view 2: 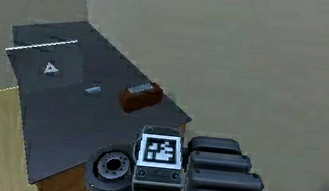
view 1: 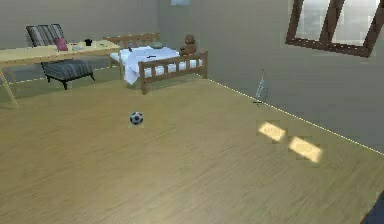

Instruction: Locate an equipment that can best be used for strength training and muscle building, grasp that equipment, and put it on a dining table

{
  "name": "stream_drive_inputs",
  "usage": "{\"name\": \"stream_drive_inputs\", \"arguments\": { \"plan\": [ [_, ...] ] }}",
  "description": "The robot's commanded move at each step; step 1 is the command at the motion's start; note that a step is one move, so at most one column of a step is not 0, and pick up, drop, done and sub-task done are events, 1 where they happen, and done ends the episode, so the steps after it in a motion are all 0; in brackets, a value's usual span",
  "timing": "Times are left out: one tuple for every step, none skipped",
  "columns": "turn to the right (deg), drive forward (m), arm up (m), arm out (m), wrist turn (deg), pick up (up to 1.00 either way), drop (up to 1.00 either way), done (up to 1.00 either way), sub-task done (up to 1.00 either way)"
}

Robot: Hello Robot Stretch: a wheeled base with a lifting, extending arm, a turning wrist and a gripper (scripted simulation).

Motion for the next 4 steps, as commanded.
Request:
{"name": "stream_drive_inputs", "arguments": {
  "plan": [
    [-33.0, 0.0, 0.0, 0.0, 0.0, 0.0, 0.0, 0.0, 0.0],
    [0.0, 1.0, 0.0, 0.0, 0.0, 0.0, 0.0, 0.0, 0.0],
    [-3.0, 0.0, 0.0, 0.0, 0.0, 0.0, 0.0, 0.0, 0.0],
    [0.0, 1.0, 0.0, 0.0, 0.0, 0.0, 0.0, 0.0, 0.0]
  ]
}}
